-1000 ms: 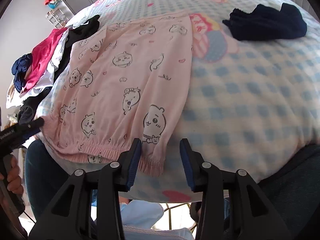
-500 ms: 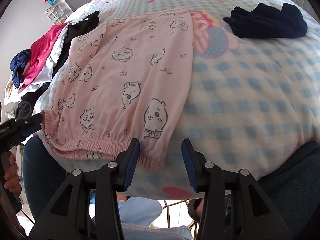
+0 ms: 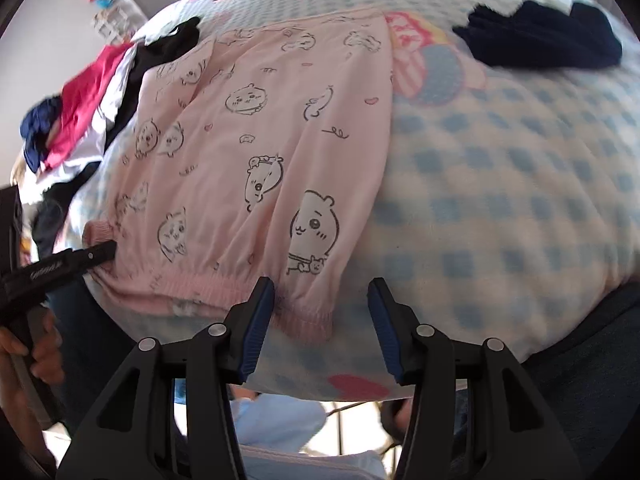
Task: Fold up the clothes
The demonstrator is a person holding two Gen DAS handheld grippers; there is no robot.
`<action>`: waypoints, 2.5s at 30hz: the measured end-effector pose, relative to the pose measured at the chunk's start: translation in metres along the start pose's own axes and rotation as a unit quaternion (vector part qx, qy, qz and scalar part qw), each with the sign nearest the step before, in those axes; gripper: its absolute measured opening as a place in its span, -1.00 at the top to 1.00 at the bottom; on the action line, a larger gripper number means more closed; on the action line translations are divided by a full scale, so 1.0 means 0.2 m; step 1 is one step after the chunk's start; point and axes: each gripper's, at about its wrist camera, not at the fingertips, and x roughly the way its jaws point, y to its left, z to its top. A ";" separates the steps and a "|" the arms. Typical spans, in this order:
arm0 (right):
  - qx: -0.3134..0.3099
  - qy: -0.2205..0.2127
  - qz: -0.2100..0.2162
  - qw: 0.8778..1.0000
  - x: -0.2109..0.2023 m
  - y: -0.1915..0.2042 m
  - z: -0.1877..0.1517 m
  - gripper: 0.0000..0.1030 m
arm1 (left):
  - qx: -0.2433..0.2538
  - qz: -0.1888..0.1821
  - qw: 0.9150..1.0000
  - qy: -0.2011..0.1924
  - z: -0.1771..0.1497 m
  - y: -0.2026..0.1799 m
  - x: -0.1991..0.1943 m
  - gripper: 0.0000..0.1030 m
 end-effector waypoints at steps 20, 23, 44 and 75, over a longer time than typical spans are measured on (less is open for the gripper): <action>0.011 -0.004 0.005 1.000 0.01 -0.06 -0.03 -0.10 | 0.004 -0.005 1.000 0.022 -0.01 0.00 -0.05 0.36; 0.023 -0.002 0.013 1.000 0.00 -0.09 -0.02 -0.05 | 0.002 -0.030 0.999 0.033 -0.05 0.01 -0.10 0.34; 0.010 0.027 0.075 0.997 0.13 -0.01 0.02 0.09 | 0.004 -0.106 0.992 0.069 -0.09 -0.02 0.03 0.25; -0.020 -0.051 0.139 0.989 -0.16 -0.02 0.21 0.79 | 0.077 -0.145 0.985 -0.054 0.33 -0.24 -0.12 0.80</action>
